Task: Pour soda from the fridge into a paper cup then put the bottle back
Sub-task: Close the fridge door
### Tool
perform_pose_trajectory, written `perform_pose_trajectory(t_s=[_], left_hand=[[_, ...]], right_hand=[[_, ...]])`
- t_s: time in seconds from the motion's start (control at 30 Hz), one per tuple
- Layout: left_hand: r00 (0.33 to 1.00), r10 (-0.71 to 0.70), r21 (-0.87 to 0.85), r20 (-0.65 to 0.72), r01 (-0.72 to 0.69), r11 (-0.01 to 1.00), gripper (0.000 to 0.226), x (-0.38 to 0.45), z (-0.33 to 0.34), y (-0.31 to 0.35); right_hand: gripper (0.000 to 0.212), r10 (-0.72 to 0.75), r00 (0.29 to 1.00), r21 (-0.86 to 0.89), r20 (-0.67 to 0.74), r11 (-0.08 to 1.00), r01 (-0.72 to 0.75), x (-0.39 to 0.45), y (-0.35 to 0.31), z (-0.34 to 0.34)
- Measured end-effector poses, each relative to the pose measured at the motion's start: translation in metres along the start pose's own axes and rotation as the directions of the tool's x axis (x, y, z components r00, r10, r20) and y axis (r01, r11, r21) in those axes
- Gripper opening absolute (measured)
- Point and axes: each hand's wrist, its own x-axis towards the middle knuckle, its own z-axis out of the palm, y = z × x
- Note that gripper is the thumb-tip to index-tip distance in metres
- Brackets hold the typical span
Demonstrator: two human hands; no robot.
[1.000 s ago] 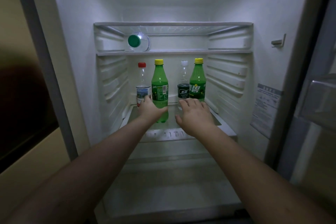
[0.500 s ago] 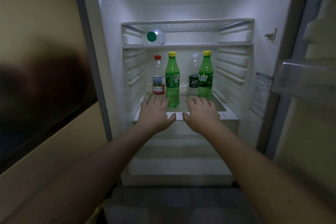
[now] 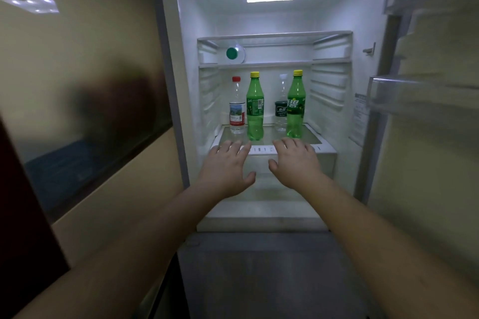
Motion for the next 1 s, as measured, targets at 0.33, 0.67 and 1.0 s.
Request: perform_pose_trajectory(t_s=[0.33,0.67,1.0], left_hand=[[0.995,0.101,-0.058,-0.004,-0.101,0.993,0.077,-0.088,-0.028,0.015],[0.984,0.175,-0.141,-0.038,-0.179,0.974,0.086,-0.143,-0.051,0.071],[0.982,0.167,-0.182,-0.088,-0.181,0.967,0.076,-0.21,-0.117,0.155]], right_hand=[[0.055,0.048,0.999,-0.012,0.004,0.999,-0.048,-0.091,-0.033,-0.024],[0.051,0.125,0.991,-0.084,-0.038,0.988,-0.128,-0.189,-0.015,-0.053],[0.052,0.116,0.99,-0.056,-0.082,0.991,-0.121,-0.303,0.019,-0.117]])
